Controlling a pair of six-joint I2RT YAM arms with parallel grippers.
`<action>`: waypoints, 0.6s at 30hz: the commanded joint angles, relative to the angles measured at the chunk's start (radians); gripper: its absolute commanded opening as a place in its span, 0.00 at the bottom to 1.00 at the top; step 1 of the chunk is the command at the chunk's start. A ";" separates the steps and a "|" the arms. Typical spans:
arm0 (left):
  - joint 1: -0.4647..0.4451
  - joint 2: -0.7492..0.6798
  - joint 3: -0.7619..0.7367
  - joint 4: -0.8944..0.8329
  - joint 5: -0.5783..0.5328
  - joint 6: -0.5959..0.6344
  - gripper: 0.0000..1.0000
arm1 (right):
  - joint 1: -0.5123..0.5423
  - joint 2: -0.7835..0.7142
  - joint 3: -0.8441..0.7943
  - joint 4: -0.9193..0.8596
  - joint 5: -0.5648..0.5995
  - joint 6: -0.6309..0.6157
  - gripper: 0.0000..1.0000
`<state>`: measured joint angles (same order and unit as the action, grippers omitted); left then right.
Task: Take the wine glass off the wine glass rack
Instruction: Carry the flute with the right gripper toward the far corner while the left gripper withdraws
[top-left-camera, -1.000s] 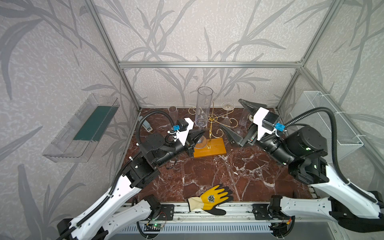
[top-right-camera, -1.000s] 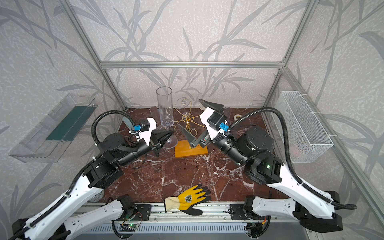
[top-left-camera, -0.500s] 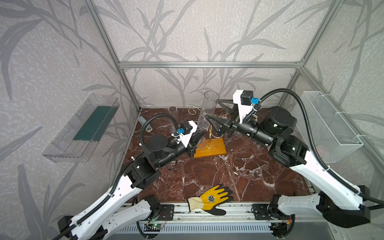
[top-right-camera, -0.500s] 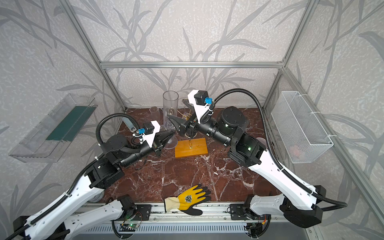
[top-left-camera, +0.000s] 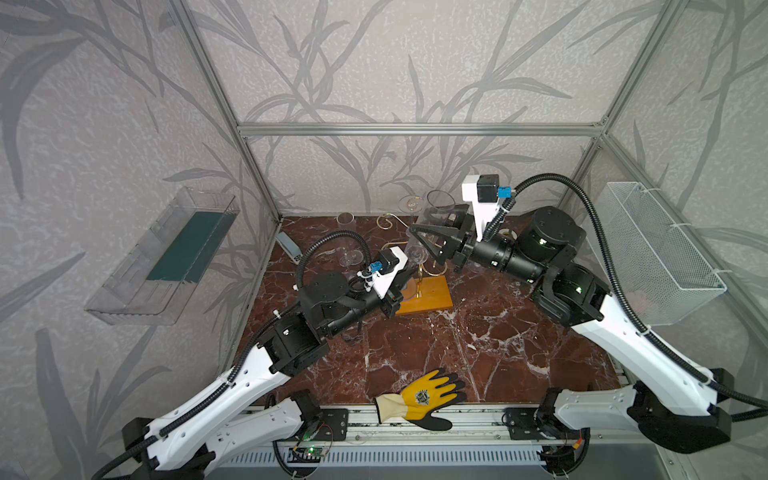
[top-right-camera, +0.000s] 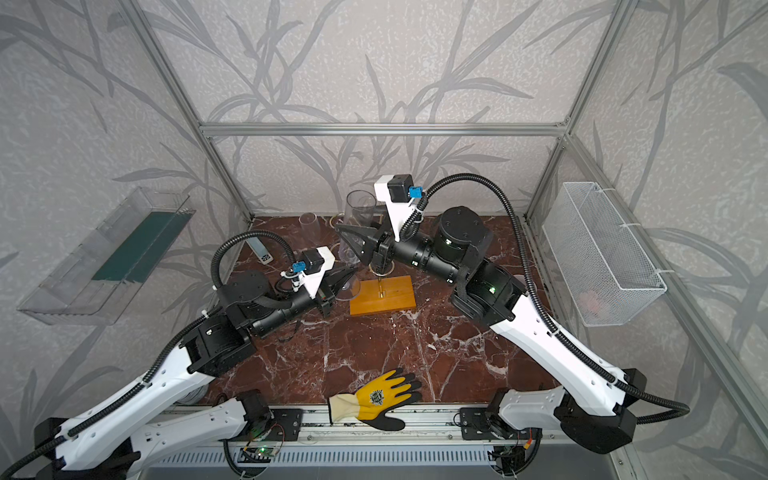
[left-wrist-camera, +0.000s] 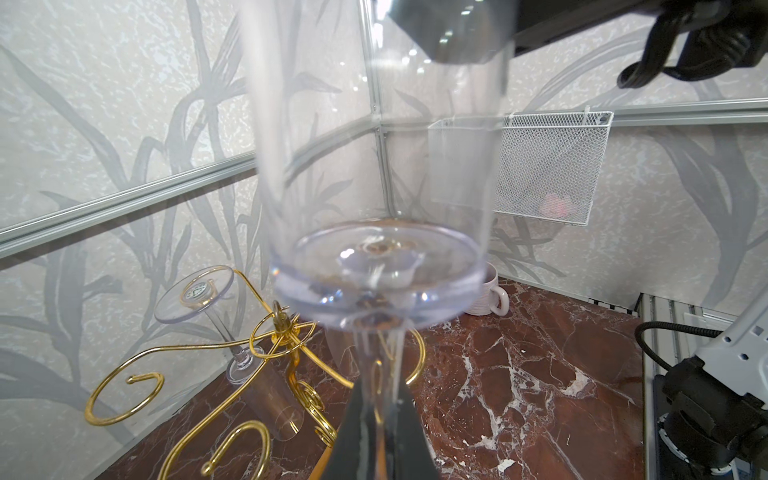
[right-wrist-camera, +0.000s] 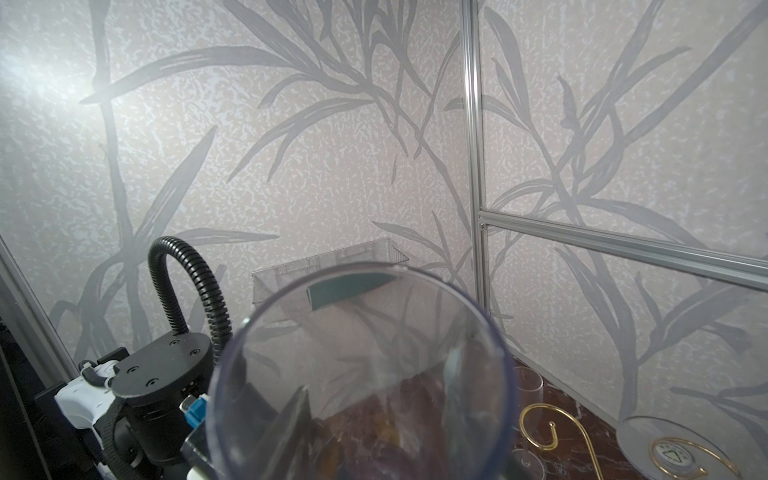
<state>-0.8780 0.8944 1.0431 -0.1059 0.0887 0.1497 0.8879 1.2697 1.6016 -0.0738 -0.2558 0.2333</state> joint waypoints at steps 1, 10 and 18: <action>-0.012 -0.004 0.012 0.004 -0.006 0.053 0.00 | -0.015 0.002 0.017 0.043 -0.020 0.028 0.50; -0.017 -0.005 0.008 -0.002 -0.019 0.056 0.00 | -0.025 -0.018 -0.031 0.082 -0.019 0.035 0.43; -0.018 -0.057 -0.042 0.048 -0.065 0.037 0.33 | -0.033 -0.078 -0.082 0.074 -0.001 -0.015 0.42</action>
<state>-0.8913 0.8738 1.0195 -0.1085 0.0479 0.1673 0.8627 1.2392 1.5276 -0.0307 -0.2691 0.2340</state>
